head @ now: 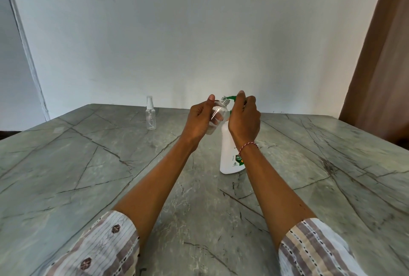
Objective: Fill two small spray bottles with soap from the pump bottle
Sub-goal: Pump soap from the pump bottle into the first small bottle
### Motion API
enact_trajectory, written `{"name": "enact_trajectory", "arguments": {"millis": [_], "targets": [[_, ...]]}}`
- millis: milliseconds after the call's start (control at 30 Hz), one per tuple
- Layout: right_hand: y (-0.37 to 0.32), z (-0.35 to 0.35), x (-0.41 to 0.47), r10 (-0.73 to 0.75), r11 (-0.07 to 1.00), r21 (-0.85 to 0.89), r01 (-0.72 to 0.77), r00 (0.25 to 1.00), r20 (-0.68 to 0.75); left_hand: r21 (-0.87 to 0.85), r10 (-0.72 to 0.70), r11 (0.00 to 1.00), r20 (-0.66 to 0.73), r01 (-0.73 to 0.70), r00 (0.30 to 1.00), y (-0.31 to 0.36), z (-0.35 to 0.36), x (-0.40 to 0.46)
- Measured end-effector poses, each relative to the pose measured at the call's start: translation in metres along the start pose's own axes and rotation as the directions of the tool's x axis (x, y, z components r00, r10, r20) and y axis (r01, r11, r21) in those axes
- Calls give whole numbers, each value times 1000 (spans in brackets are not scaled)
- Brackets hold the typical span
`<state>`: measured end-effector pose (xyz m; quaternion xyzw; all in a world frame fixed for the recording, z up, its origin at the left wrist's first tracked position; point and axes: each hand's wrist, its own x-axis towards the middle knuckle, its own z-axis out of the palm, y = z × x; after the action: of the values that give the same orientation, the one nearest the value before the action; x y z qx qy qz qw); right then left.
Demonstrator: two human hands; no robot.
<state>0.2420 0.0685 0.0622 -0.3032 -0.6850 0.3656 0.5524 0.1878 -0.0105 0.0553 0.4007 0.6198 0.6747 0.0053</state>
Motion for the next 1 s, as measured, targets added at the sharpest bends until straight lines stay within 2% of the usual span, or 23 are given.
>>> {"name": "enact_trajectory", "arguments": {"millis": [333, 600, 1000], "targets": [[1, -3, -2, -7, 997, 77, 11, 999, -41, 3, 0, 1000, 19, 0, 1000, -5, 1, 0], [-1, -2, -1, 2, 1000, -2, -2, 1000, 10, 7, -24, 1000, -22, 24, 999, 1, 0, -1], [0, -5, -3, 1, 996, 86, 2, 1000, -28, -17, -17, 1000, 13, 17, 1000, -5, 3, -4]]}}
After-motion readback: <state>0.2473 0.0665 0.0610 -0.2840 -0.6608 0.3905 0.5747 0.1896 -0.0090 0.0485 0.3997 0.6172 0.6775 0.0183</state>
